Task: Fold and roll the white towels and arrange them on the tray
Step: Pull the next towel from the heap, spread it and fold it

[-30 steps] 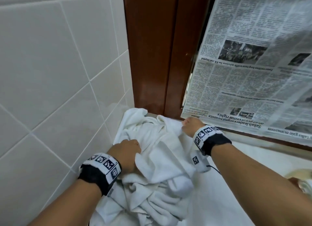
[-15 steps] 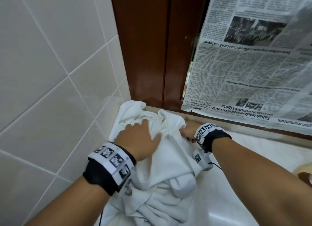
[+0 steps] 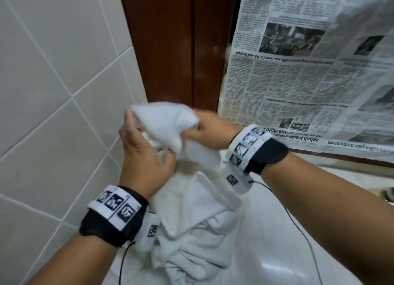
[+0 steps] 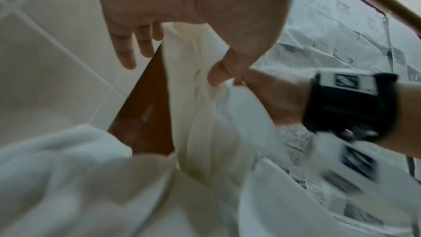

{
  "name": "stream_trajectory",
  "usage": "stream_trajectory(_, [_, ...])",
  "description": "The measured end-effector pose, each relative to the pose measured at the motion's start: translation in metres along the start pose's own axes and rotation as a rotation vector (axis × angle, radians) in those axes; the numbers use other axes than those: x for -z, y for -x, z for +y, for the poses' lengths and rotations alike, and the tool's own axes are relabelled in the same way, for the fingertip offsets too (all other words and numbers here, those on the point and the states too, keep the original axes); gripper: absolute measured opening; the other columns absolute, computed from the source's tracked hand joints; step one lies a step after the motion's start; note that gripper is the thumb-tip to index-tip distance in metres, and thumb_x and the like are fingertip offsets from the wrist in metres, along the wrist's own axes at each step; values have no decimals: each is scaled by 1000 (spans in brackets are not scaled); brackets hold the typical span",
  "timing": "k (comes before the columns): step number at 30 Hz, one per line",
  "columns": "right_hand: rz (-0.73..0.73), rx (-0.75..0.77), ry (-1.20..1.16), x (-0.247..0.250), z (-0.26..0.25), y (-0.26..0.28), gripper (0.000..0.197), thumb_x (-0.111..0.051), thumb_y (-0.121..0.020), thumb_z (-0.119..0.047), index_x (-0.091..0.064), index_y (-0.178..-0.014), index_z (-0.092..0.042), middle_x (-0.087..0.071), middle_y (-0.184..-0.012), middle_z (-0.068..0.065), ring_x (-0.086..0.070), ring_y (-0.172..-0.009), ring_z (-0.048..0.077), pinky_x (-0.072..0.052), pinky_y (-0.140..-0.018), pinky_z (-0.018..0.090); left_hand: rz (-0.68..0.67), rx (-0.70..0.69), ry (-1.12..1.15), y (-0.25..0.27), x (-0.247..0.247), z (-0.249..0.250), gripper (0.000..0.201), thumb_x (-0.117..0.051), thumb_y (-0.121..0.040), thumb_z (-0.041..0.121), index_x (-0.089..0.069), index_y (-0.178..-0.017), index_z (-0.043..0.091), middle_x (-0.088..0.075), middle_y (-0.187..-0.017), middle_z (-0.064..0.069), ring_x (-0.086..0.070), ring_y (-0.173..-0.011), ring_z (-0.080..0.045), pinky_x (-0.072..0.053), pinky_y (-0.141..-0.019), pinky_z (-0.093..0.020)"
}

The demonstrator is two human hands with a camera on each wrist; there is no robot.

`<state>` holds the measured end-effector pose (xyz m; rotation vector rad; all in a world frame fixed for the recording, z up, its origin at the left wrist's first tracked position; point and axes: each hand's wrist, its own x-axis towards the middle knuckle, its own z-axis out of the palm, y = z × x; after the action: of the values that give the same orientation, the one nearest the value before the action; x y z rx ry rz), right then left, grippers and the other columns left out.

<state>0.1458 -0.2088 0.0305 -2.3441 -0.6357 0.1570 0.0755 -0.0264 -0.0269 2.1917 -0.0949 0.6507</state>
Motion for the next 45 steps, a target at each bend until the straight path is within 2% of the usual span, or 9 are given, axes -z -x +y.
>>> stream_trajectory(4, [-586,2,195,-72,5,43,38,-64,-95,-22,-56,-129,-8,-59,-102,3,-51,-82,11,-40,-71,5,-498,126,-77,8,8,-16,75,-56,-75,27,-34,-146,25,-35,-141,7,-34,-137,-19,-25,-113,-27])
stream_trajectory(7, [-638,-22,35,-86,22,57,47,-60,-91,-5,-53,-136,-17,-63,-104,3,-60,-92,22,-49,-76,20,-835,118,-367,41,4,-39,53,-39,-79,44,-52,-128,28,-51,-127,6,-50,-117,-23,-43,-98,-38])
stream_trajectory(12, [-225,-222,117,-54,55,47,67,-82,-76,-27,-48,-134,-26,-47,-124,-1,-63,-97,19,-52,-90,35,-686,33,-506,53,4,-47,55,-28,-87,50,-49,-128,20,-55,-113,-5,-54,-100,-28,-46,-87,-43])
stream_trajectory(17, [-389,-479,431,-57,56,66,131,-83,-57,-63,0,-155,-37,-22,-149,5,-55,-121,29,-50,-95,46,-377,105,-380,25,18,-24,20,-39,-100,29,-55,-109,20,-62,-101,-6,-61,-91,-33,-47,-79,-40])
stream_trajectory(25, [-463,-512,442,-57,27,125,53,-52,-92,-60,-68,-93,-10,-64,-84,4,-56,-71,18,-49,-75,28,56,87,-84,-9,76,40,12,-45,-101,28,-50,-97,18,-60,-83,-2,-54,-76,-24,-36,-64,-31])
stream_trajectory(27, [-659,-427,333,-84,15,151,70,-58,-87,-67,-57,-132,-13,-61,-125,8,-60,-99,19,-48,-87,27,83,121,-34,2,83,44,16,-46,-102,31,-53,-97,18,-61,-81,4,-56,-77,-19,-37,-62,-29])
stream_trajectory(30, [-757,-519,356,-135,8,168,126,-57,-74,-82,6,-158,-13,-1,-166,13,-21,-149,31,-26,-118,40,123,191,87,26,92,52,15,-47,-102,33,-57,-99,23,-62,-83,12,-58,-77,-1,-43,-62,-16])
stream_trajectory(36, [-207,-718,296,-171,61,87,78,-37,-100,-48,0,-159,-14,7,-165,13,1,-150,44,-14,-115,66,246,144,56,78,117,73,11,-48,-101,27,-56,-96,23,-62,-82,9,-57,-77,1,-42,-63,-12])
stream_trajectory(45, [-57,-571,220,-151,51,149,110,-65,-85,-39,15,-156,-16,11,-165,9,-12,-151,33,-27,-118,50,-309,387,-232,203,97,15,32,-49,-91,54,-45,-98,23,-59,-74,7,-57,-69,-17,-36,-55,-21])
